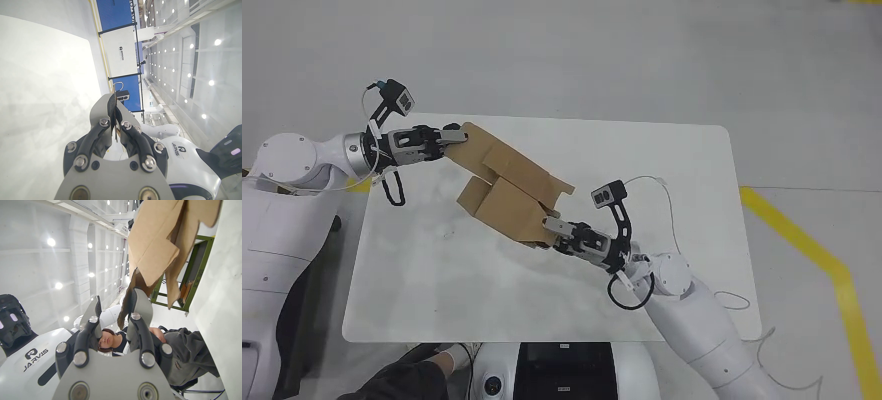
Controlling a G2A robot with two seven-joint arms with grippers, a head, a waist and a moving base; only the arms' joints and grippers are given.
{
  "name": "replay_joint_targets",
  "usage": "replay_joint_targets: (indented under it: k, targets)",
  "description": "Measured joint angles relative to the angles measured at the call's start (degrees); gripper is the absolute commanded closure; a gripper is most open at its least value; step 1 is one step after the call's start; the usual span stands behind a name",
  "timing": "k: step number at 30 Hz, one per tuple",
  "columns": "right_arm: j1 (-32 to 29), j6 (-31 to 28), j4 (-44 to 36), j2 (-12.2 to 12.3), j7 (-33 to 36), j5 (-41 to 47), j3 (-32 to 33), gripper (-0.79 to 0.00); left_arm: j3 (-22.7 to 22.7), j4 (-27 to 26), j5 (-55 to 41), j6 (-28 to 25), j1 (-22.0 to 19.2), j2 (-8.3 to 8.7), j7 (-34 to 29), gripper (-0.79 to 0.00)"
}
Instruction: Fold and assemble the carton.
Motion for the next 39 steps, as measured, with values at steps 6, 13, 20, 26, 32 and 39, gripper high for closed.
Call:
replay_joint_targets:
  k: [6,13,20,26,32,39]
  targets:
    - [-0.3,0.76,-0.9,0.05,-2.57,-4.11,-0.03,-0.015,0.0,0.0,0.0,0.0,0.0,0.0,0.0,0.0]
    - [-0.9,1.23,-2.25,0.14,-4.74,-7.24,0.12,0.0,0.0,0.0,0.0,0.0,0.0,0.0,0.0,0.0]
    - [-1.52,1.43,-3.84,0.36,-4.8,-7.96,0.74,0.0,0.0,0.0,0.0,0.0,0.0,0.0,0.0,-0.785]
    - [-2.12,1.61,-4.91,0.59,-4.47,-7.98,1.42,0.0,0.0,0.0,0.0,0.0,0.0,0.0,0.0,-0.785]
    - [-2.47,3.08,-5.26,1.2,-2.46,-9.24,3.08,0.0,0.0,0.0,0.0,0.0,0.0,0.0,0.0,-0.785]
    - [-3.05,6.5,-5.1,2.29,0.72,-11.6,6.07,0.0,0.0,0.0,0.0,0.0,0.0,0.0,0.0,-0.785]
